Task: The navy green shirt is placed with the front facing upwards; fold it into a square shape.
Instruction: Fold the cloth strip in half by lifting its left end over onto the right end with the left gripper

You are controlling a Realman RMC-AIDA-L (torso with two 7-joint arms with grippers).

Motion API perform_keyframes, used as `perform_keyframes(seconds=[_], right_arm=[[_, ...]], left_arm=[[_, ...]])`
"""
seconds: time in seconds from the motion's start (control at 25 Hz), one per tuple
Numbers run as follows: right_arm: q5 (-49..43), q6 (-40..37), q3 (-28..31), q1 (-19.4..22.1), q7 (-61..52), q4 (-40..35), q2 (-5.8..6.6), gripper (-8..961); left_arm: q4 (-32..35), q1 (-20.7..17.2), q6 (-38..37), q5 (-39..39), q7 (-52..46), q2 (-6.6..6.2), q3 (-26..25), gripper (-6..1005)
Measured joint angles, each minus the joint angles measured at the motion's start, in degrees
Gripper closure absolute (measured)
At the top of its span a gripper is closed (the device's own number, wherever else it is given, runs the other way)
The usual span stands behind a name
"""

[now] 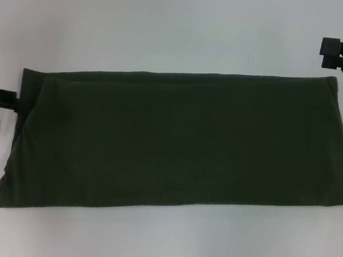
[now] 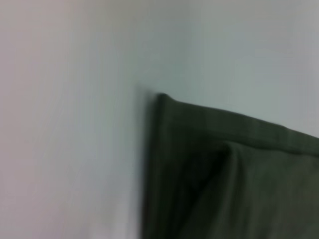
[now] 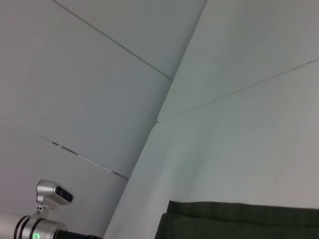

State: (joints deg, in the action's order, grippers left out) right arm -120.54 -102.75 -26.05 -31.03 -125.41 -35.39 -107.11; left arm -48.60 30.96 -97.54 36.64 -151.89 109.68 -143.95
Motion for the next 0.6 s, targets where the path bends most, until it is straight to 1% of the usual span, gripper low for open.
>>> perform_keyframes(seconds=[0.08,0.16,0.28,0.36,0.6], right_arm=[[-0.28,0.46,-0.04,0.06,-0.03,0.04,0.00,40],[-0.61,0.74,-0.05,0.14,-0.06,0.18,-0.01,40],[-0.71,0.90,-0.05,0.15,-0.07,0.26,-0.15,40],[-0.72,0.92,-0.08,0.17,-0.08,0.23,-0.25,40],[-0.75,0.94,-0.46,0.18,-0.10,0.28,-0.28,40]], left_arm=[[-0.28,0.30,-0.94,0.88,0.85,0.87,-0.22,101],[-0.20,0.55,-1.14,1.54,1.48,1.43,-0.24,101],[-0.17,1.10,-1.09,1.89,1.73,2.98,0.10,101],[-0.25,1.53,-0.50,1.45,1.77,3.69,0.45,101],[0.93,1.84,3.15,0.14,1.43,4.26,1.87,101]])
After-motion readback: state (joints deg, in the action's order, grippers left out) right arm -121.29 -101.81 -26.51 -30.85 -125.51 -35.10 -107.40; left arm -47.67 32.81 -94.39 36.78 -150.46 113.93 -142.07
